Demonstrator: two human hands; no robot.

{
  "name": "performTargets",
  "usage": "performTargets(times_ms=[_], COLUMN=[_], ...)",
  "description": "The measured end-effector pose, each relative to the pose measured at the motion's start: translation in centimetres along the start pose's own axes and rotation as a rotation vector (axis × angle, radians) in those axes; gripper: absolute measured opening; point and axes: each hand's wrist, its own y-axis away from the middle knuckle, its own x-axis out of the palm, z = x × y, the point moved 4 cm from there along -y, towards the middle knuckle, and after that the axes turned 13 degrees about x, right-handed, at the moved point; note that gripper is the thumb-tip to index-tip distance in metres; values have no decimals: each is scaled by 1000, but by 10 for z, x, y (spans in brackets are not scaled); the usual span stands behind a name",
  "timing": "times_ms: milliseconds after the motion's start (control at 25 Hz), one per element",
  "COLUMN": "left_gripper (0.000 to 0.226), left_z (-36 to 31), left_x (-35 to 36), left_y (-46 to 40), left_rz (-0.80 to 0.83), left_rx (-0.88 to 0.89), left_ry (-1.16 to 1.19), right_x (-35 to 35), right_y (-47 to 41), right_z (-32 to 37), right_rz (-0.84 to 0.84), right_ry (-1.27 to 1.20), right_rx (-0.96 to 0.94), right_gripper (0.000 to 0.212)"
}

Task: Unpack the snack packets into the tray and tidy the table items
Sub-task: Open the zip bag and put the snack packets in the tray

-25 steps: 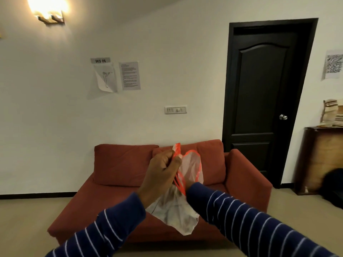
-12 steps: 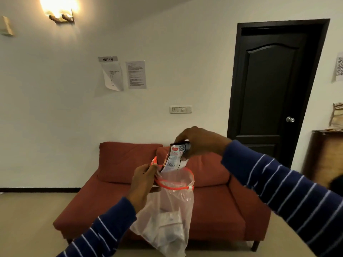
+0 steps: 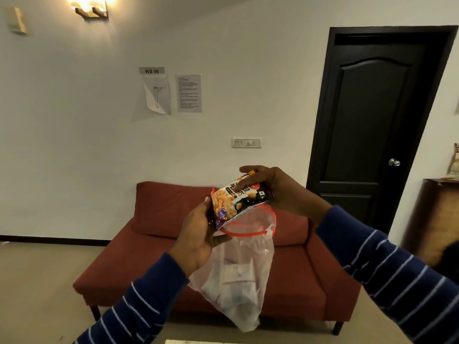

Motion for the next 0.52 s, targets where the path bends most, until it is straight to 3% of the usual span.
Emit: performTargets(times_ms=[80, 240, 280, 320, 440, 520], left_gripper=[40, 35, 37, 38, 37, 35], left_z=[-2, -4, -4, -4, -3, -3], left_x=[7, 10, 10, 11, 16, 18], left_y=[2, 4, 5, 5, 8, 10], left_rz=[-56, -190, -219, -242, -284, -298], left_rx=[24, 106, 128, 154, 269, 343], left_ry=[-45, -7, 6, 13, -3, -28], right_x=[8, 32, 36, 40, 46, 54], right_y=[-1, 5, 7, 7, 4, 3], right_z=[5, 2, 1, 0, -3, -7], right_rz=[61, 399, 418, 347, -97, -219], right_ry=[-145, -844, -924, -926, -848, -923], right_rx=[-24, 192, 223, 240, 292, 331], right_gripper=[47, 48, 46, 44, 61, 68])
